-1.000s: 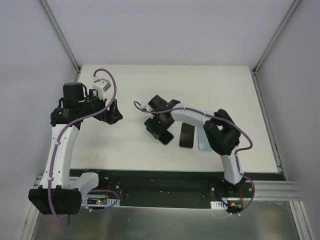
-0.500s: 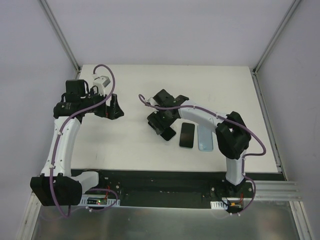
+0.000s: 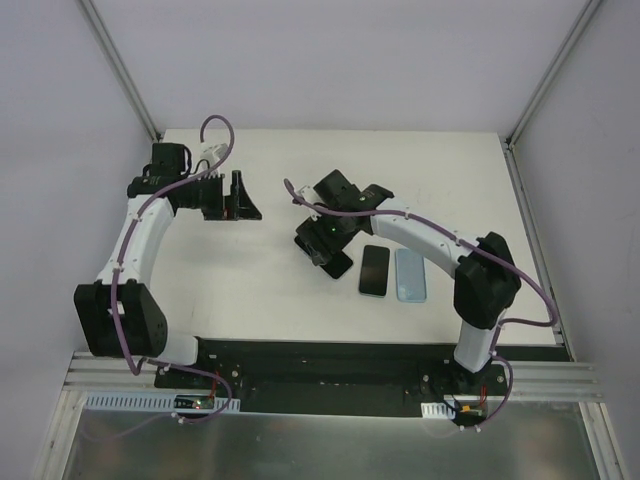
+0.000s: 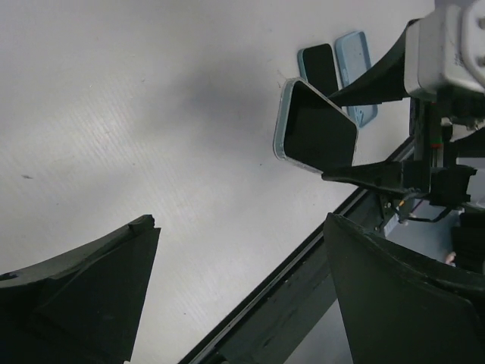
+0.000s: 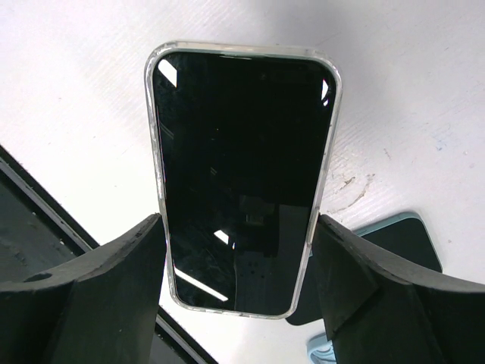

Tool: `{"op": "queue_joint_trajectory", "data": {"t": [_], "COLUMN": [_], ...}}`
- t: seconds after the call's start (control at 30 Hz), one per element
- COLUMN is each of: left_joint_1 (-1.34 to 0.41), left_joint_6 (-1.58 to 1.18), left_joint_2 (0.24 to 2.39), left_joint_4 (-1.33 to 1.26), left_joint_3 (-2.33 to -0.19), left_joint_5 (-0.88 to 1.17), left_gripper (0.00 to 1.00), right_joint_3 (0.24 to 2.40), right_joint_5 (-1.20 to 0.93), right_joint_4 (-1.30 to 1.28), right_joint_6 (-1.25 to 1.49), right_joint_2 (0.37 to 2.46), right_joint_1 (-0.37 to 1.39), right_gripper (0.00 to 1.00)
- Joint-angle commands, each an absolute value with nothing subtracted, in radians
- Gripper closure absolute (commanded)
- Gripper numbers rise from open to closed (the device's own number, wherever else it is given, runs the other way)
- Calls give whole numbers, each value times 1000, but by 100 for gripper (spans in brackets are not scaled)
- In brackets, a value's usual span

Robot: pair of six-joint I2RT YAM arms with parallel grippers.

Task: Take the phone out of the phone case
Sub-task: Pick up the phone at the center of the board, then adjust the phone.

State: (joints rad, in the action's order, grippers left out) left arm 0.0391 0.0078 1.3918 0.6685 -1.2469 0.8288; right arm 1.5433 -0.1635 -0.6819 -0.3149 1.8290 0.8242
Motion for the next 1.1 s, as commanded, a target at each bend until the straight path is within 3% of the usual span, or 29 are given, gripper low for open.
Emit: {"op": "queue_joint_trajectory", "data": {"t": [0.0, 0.4, 0.73, 1.07], "left_joint_1": [8, -132, -206, -247], "left_joint_6": [-89, -262, -276, -258], "left_joint_2": [1468, 1724, 1781, 1813], "left_joint_4": [649, 649, 649, 652], "left_joint_3": [-1336, -1442, -1440, -1439], "left_joint_5": [937, 1086, 1158, 1158], "left_gripper": [7, 11, 19, 40], "right_joint_3": [1614, 1638, 1640, 1643], "right_joint_5": [-193, -135, -107, -112], "right_joint_4": [-692, -681, -676, -678], "right_joint_6": [-314, -337, -344, -341], "right_joint_2": [1730, 1695, 1681, 1675], "right_joint_1": [838, 862, 873, 876], "right_gripper": [83, 83, 83, 83]}}
